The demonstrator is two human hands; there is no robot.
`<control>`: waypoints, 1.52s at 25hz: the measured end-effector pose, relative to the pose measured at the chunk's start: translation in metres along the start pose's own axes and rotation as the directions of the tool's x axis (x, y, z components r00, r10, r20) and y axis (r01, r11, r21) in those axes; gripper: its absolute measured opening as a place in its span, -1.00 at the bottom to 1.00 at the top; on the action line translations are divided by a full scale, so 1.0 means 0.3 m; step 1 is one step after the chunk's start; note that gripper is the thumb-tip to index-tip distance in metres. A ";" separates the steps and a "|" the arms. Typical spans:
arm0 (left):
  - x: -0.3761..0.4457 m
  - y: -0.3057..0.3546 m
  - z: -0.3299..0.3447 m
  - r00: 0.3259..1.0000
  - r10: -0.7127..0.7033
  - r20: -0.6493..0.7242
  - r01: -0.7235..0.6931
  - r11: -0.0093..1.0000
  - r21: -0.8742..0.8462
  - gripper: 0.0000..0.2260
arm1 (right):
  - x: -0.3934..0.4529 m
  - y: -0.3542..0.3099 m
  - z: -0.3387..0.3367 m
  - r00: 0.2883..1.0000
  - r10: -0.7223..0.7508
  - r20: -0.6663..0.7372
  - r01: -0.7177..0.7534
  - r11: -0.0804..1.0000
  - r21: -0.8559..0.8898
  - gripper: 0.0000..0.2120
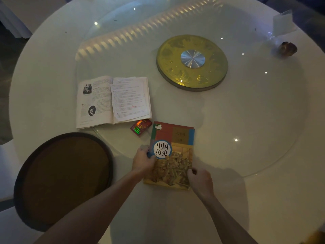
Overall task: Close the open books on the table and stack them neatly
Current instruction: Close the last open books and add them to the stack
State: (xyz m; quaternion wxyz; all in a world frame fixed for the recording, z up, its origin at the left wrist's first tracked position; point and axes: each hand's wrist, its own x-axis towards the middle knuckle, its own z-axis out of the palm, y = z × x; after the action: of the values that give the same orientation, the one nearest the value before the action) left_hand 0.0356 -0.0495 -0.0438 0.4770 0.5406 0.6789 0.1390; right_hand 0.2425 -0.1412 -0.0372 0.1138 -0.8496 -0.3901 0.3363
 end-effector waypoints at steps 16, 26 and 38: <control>0.493 -0.153 -0.831 0.896 -0.220 -0.385 0.171 0.972 -0.159 -0.35 | 0.424 -0.868 0.157 0.975 -0.179 0.132 0.141 0.956 0.258 -0.39; 0.610 -0.268 -0.892 0.844 -0.439 -0.308 0.403 0.898 -0.176 -0.31 | 0.542 -0.964 0.263 0.990 0.000 0.141 -0.057 0.915 0.400 -0.82; 0.575 -0.009 -0.984 0.977 -0.129 -0.168 0.020 0.845 -0.534 -0.92 | 0.523 -1.009 0.227 0.940 -0.142 0.310 -0.059 0.829 0.557 -0.56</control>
State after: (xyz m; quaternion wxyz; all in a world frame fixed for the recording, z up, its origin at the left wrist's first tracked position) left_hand -0.1949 0.1956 0.0180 0.5428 0.3452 0.6786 0.3546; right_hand 0.0938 0.1727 -0.0258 0.2955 -0.6997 -0.3071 0.5733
